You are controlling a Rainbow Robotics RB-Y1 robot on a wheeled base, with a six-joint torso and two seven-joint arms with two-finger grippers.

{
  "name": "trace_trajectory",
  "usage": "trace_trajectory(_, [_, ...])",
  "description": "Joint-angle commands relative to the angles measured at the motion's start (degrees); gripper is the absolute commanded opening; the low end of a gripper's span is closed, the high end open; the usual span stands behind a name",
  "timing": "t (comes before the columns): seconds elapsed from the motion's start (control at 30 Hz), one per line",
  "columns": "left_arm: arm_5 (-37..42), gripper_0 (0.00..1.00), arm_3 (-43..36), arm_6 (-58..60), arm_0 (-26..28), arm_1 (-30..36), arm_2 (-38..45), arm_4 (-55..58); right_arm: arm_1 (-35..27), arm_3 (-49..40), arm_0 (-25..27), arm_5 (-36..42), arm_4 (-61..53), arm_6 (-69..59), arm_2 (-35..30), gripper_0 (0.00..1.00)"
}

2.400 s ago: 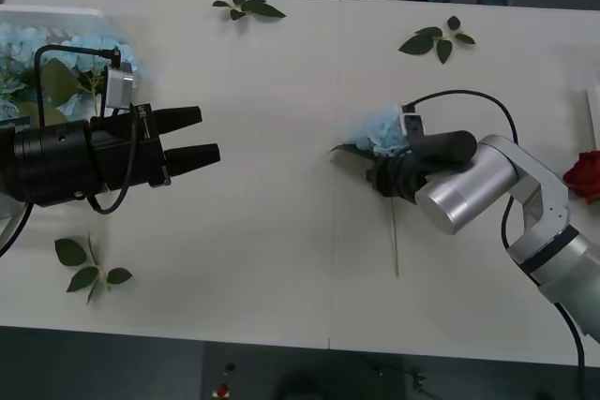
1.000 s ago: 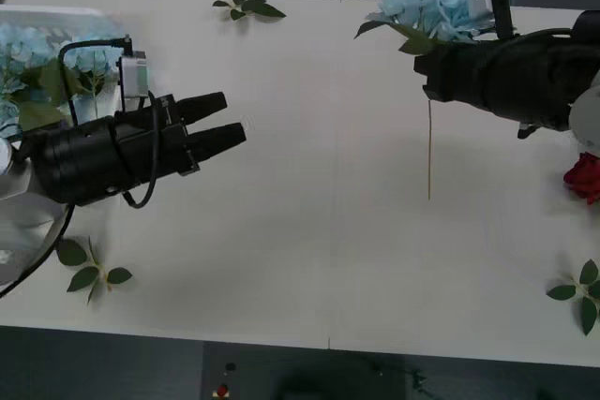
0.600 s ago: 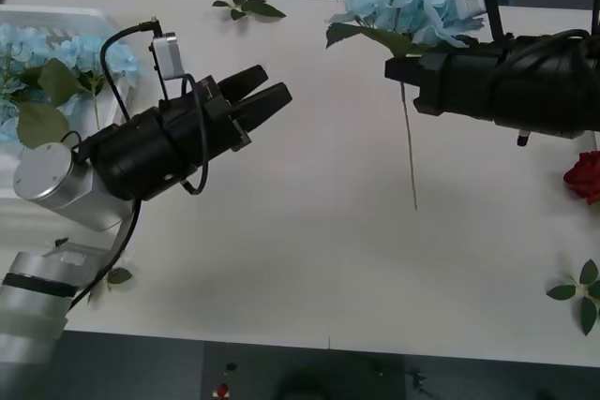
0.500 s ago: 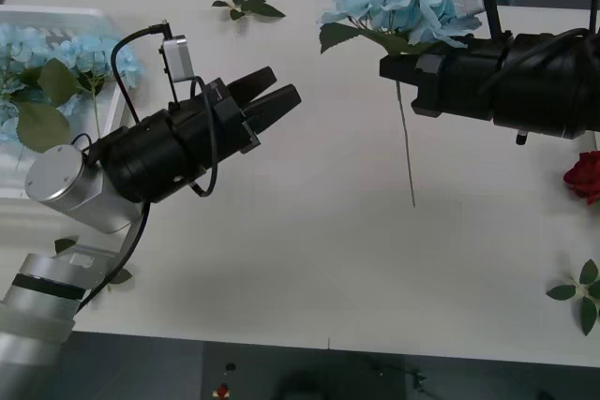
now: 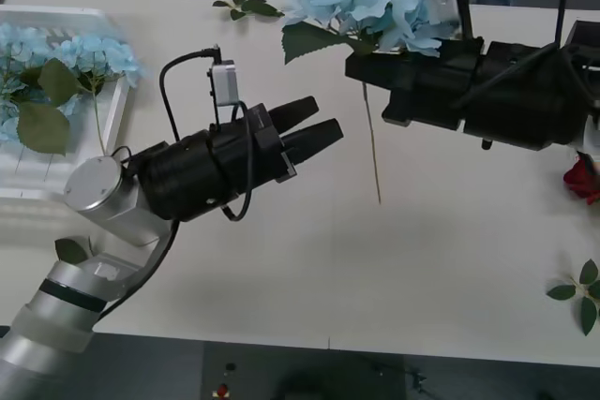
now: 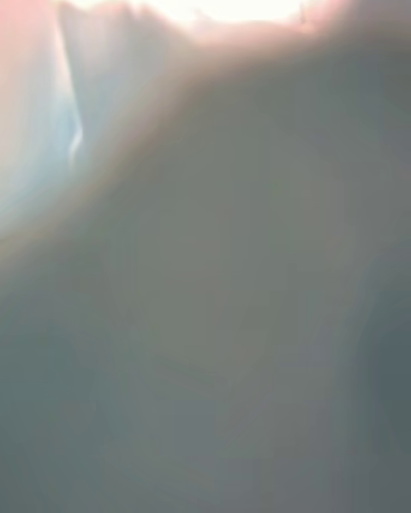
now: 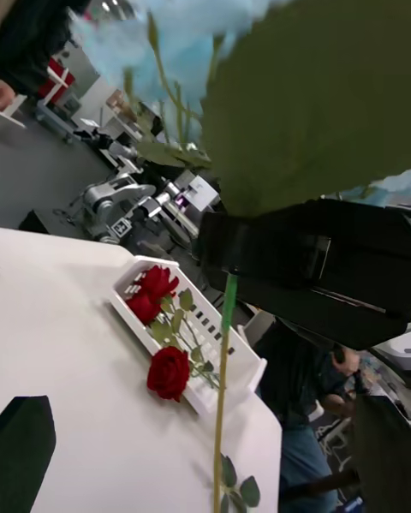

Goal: Put the red flowers into the right box and the blue flowers into the left box

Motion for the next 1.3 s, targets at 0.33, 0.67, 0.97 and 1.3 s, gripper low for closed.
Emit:
trace_trajectory(0.33, [0.47,1.00,-0.62,-1.90,1.40,5.86,-7.64,0.15,3.25,-1.82,-2.63,-3.49,3.19,2.39,6.35,0.00])
trace_trajectory(0.67, [0.12,0.00,-0.62,-1.90,1.76,5.86,-7.73,-1.79,3.95,-1.82,-2.63,-3.58,3.19,2.22,6.53,0.00])
trace_trajectory(0.97, [-1.38,0.01,-0.62,-1.90,0.79,6.04,-7.73,-1.61,4.04,-1.82,-2.63,-3.58,3.19,2.39,6.62,0.00])
trace_trajectory(1.3, [-4.01,0.55,-0.62,-1.90,-1.93,4.98,-7.82,-1.52,4.04,-1.82,-2.63,-3.58,3.28,2.39,6.79,0.00])
